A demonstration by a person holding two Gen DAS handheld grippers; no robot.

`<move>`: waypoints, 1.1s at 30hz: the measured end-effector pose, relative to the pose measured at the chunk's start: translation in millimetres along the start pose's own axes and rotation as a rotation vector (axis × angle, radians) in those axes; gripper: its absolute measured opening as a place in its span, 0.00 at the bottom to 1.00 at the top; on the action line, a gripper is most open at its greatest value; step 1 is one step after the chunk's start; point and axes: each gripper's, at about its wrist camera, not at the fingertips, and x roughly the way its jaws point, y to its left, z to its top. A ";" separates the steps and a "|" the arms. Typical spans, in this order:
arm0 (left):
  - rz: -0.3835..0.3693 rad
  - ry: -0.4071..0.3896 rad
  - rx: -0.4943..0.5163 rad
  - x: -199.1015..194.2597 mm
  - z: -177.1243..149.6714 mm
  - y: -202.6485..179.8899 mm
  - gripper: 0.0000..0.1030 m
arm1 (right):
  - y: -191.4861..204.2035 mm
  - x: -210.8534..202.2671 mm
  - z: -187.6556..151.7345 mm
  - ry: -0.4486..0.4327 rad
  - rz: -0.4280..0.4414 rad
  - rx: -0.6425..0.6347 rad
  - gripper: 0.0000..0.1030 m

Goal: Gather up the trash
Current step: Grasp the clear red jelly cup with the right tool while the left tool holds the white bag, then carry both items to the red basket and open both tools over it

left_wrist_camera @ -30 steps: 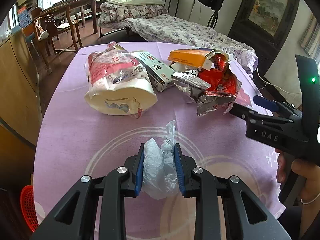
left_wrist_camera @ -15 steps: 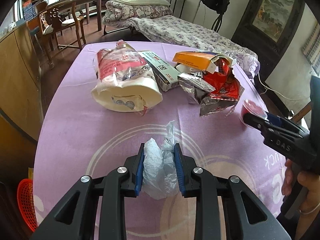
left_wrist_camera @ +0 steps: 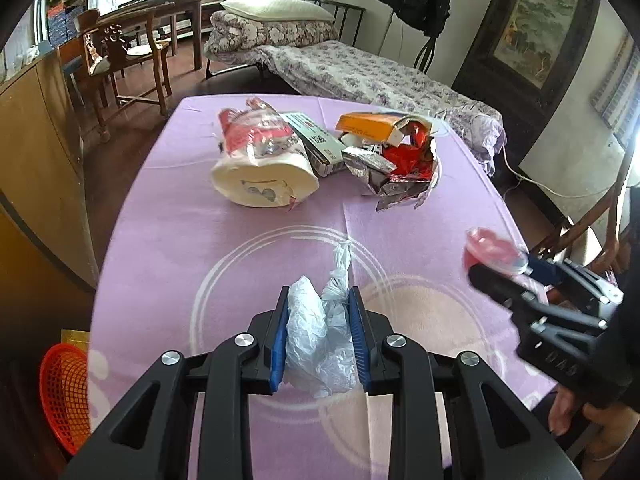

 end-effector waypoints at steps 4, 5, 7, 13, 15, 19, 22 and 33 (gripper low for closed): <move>0.013 -0.026 -0.010 -20.3 -3.4 7.7 0.27 | 14.0 -3.1 -5.0 0.009 0.025 -0.011 0.51; 0.016 -0.031 -0.014 -25.0 -3.6 9.9 0.27 | 16.5 -4.2 -5.1 0.009 0.030 -0.014 0.51; 0.019 -0.056 -0.029 -38.5 -4.7 17.4 0.27 | 23.8 -7.5 -4.1 0.006 0.043 -0.024 0.51; 0.055 -0.105 -0.082 -69.7 -3.5 47.7 0.27 | 57.5 -19.4 1.9 -0.012 0.079 -0.100 0.51; 0.066 -0.118 -0.106 -78.3 -4.3 58.8 0.27 | 72.6 -23.9 4.6 -0.019 0.101 -0.132 0.51; 0.090 -0.140 -0.156 -96.0 -7.4 84.6 0.27 | 101.1 -30.7 11.3 -0.027 0.149 -0.183 0.51; 0.103 -0.154 -0.191 -108.1 -12.5 102.1 0.27 | 123.3 -34.5 16.6 -0.025 0.190 -0.225 0.51; 0.194 -0.163 -0.349 -139.1 -45.9 187.4 0.27 | 236.2 -37.5 28.7 0.014 0.333 -0.466 0.51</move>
